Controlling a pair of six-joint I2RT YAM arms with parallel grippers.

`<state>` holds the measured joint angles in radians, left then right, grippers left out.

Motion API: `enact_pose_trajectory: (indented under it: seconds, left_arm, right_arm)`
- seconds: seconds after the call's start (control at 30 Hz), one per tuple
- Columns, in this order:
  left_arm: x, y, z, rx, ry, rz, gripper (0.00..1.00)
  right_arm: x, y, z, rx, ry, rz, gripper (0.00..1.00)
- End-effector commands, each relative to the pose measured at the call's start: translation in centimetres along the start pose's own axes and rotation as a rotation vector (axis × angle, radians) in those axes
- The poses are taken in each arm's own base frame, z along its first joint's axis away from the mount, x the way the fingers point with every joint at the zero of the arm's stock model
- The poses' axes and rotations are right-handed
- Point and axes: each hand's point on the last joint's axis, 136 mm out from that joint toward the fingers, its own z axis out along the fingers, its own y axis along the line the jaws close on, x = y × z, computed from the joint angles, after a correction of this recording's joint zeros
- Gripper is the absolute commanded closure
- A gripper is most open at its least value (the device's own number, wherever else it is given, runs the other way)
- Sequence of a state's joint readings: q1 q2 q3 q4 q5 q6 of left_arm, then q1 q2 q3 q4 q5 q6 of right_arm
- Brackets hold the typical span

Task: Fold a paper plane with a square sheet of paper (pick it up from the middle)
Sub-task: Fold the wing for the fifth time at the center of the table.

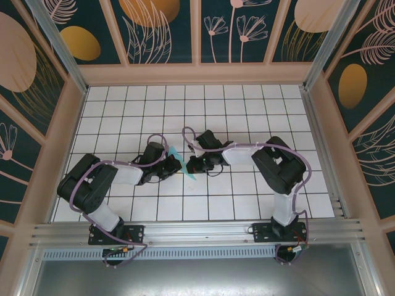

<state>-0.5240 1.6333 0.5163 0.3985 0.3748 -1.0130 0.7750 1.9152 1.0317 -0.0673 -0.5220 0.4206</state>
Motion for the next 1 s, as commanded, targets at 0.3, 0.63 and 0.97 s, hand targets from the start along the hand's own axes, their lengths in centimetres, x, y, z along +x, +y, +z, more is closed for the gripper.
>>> enact_pose_trajectory:
  seconds: [0.3, 0.63, 0.97]
  left_arm:
    - [-4.5, -3.0, -2.8, -0.067, -0.134, 0.275, 0.76]
    - [-6.1, -1.2, -3.0, -0.078, -0.153, 0.264, 0.76]
    - [-6.4, -2.3, -3.7, 0.009, -0.172, 0.328, 0.73]
  right_arm:
    - [2.3, -3.8, 1.2, 0.136, 0.069, 0.039, 1.00]
    - [2.3, -4.1, 1.4, 0.144, 0.078, 0.045, 1.00]
    - [2.7, -4.3, 1.5, 0.140, 0.089, 0.057, 1.00]
